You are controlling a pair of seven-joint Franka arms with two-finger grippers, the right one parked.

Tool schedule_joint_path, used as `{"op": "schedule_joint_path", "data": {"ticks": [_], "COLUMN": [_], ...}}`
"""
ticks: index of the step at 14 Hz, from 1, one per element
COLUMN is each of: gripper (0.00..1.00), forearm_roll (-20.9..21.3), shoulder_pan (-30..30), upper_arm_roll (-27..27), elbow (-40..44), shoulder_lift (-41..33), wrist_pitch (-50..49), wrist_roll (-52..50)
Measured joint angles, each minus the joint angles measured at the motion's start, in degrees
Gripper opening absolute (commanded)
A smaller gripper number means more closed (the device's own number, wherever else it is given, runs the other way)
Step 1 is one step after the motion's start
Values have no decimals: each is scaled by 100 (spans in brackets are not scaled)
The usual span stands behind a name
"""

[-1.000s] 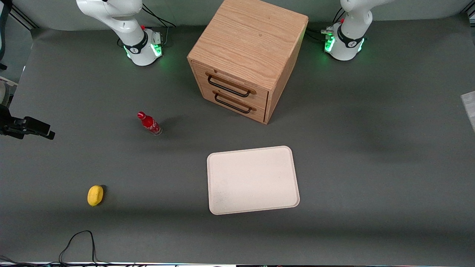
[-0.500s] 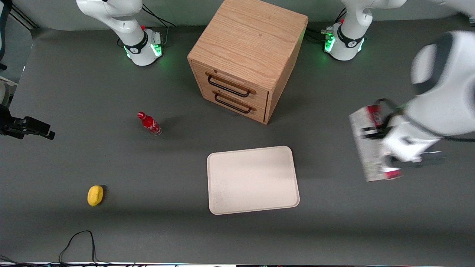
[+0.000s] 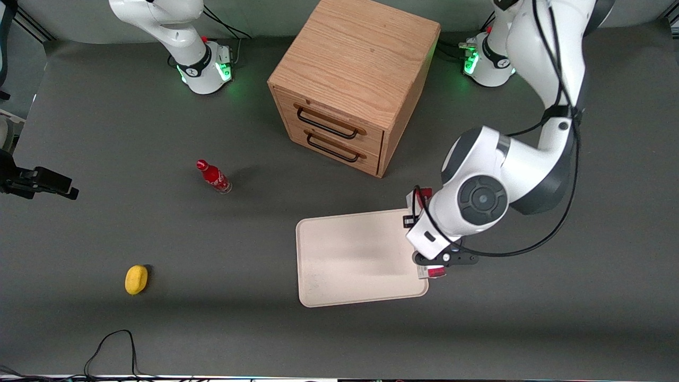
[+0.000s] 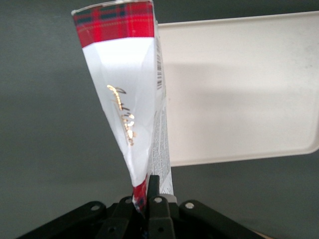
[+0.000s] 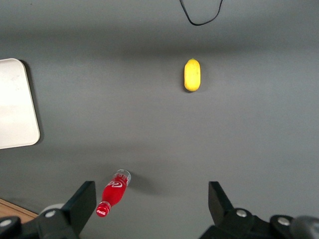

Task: Place red cookie box on tray
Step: 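Carry the held cookie box over the white tray, then lower the cookie box onto the tray and open the left gripper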

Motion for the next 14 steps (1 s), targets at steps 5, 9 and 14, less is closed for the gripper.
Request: {"op": "schedule_joint_path", "data": {"ticks": [5,9,14], "gripper": [0,0,0], "forearm_roll": [182,184,189], "shoulder_pan": [-12,-24,-24], "upper_arm_roll": [0,0,1], "elbow": [-548,-1093,-1520], "shoulder_lift": [343,371,371], "wrist_pitch": [1307,1894,2399], "wrist_roll": [0,-13,-109]}}
